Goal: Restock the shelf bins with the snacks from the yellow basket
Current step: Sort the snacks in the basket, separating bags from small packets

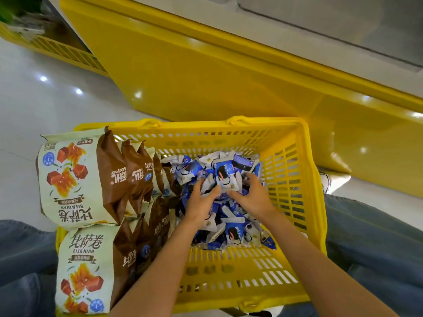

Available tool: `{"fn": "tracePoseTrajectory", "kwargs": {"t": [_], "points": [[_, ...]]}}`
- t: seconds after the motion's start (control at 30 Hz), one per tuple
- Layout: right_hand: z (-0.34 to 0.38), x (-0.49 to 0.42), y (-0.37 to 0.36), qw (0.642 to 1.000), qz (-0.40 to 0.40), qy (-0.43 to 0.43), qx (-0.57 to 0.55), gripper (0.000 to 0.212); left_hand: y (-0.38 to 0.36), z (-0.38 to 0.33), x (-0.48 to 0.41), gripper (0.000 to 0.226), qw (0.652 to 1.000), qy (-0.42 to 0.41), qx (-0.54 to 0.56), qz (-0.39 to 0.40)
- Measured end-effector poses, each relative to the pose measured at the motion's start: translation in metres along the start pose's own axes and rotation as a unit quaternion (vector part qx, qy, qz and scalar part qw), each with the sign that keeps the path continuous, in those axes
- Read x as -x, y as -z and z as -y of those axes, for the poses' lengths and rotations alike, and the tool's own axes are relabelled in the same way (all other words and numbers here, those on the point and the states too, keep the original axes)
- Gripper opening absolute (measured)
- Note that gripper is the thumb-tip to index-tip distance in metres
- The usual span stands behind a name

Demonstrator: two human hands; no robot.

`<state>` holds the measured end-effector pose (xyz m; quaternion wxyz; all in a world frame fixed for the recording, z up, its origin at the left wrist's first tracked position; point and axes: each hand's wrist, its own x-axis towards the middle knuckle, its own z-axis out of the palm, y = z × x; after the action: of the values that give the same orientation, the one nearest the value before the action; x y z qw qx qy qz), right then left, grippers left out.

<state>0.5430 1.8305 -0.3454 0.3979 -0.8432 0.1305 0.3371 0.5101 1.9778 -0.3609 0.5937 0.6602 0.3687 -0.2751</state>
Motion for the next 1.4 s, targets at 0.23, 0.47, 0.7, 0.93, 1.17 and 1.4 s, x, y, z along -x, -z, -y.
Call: {"fn": "tracePoseTrajectory", "kwargs": {"t": [0.23, 0.47, 0.7, 0.93, 1.17, 1.4], "points": [[0.014, 0.003, -0.006, 0.989, -0.024, 0.014, -0.148, 0.084, -0.013, -0.027, -0.004, 0.047, 0.999, -0.024, -0.012, 0.024], [0.017, 0.036, -0.001, 0.996, -0.011, 0.047, -0.069, 0.05, -0.009, -0.006, 0.033, 0.036, 0.987, -0.144, -0.067, 0.017], [0.001, 0.097, 0.021, 0.987, -0.091, 0.077, -0.103, 0.022, -0.027, -0.001, 0.083, 0.028, 0.948, -0.298, -0.094, 0.056], [-0.016, 0.118, 0.039, 0.995, -0.099, 0.02, -0.013, 0.031, -0.035, 0.014, 0.095, 0.049, 0.924, -0.222, -0.225, 0.215], [-0.022, 0.113, 0.029, 0.967, -0.071, 0.016, 0.243, 0.046, -0.003, 0.021, 0.092, 0.03, 0.937, -0.215, -0.242, 0.132], [-0.015, 0.093, -0.001, 0.94, 0.079, 0.113, 0.313, 0.096, 0.028, 0.032, 0.055, 0.048, 0.95, -0.081, -0.3, 0.019]]}}
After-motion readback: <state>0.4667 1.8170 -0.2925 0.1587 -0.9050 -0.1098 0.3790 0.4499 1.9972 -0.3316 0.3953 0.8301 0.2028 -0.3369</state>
